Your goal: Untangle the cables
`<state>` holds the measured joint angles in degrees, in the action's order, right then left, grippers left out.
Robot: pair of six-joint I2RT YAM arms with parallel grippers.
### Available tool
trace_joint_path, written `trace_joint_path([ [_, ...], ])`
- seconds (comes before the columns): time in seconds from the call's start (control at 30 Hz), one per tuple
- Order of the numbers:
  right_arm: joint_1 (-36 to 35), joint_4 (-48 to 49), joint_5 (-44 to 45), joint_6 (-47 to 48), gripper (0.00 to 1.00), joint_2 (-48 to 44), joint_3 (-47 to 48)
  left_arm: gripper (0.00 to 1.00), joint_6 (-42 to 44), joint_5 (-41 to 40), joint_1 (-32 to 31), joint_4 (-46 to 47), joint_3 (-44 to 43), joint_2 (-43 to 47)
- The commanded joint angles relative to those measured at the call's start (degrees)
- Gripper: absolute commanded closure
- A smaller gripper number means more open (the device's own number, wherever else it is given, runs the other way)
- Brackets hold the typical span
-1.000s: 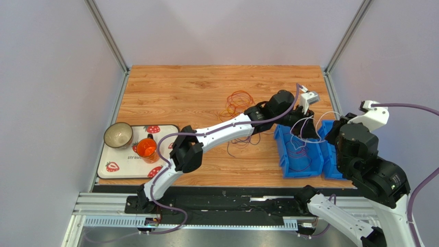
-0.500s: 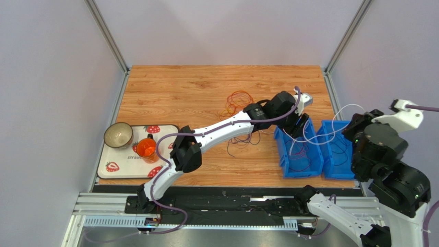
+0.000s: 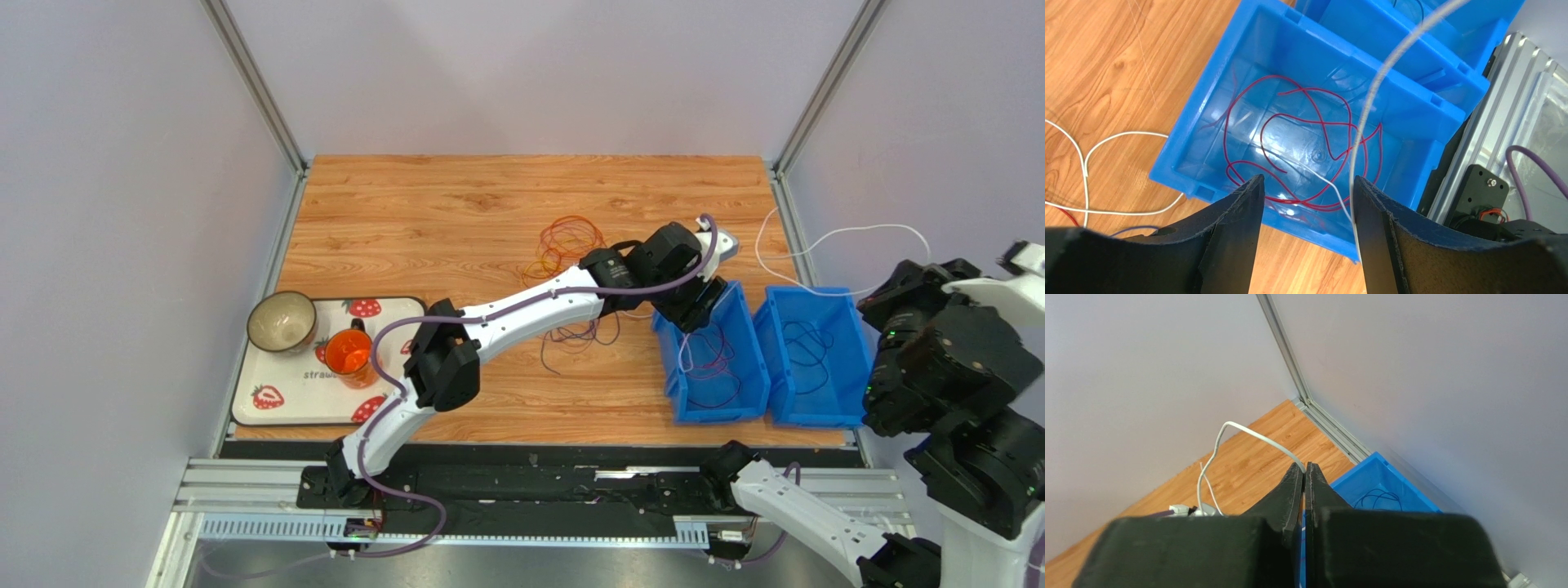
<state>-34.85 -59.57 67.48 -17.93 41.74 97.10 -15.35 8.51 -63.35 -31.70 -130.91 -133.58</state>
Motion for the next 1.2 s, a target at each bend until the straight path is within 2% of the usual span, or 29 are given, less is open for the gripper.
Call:
trace_joint_path([
  [0.0,-0.3,-0.7,-1.6,-2.0,1.00,0.0,-5.4,0.36,1.2,0.0,0.2,2.5,2.1,5.4],
  [0.4,-0.2,-1.3,-1.6,-4.0,1.00,1.8,-13.4,0.30,-2.7,-0.6,2.2,2.8,5.8,13.8],
  [0.57,-0.2,-2.0,-3.7,-6.1,1.00,1.9,-16.1,0.28,-2.8,-3.5,3.1,0.3,10.1,20.8],
  [0.67,-0.1,-2.1,-5.1,-7.2,1.00,1.9,-18.0,0.29,-2.8,-6.8,3.7,-1.2,16.7,27.3],
  [0.87,0.7,-2.2,-13.2,-10.7,1.00,2.7,-21.5,0.29,-2.0,-14.0,4.6,-2.1,39.5,46.0],
  [1.17,1.4,-2.1,-16.4,-14.2,1.00,5.1,-27.8,0.29,-1.3,-25.9,6.0,-12.0,57.2,71.6],
])
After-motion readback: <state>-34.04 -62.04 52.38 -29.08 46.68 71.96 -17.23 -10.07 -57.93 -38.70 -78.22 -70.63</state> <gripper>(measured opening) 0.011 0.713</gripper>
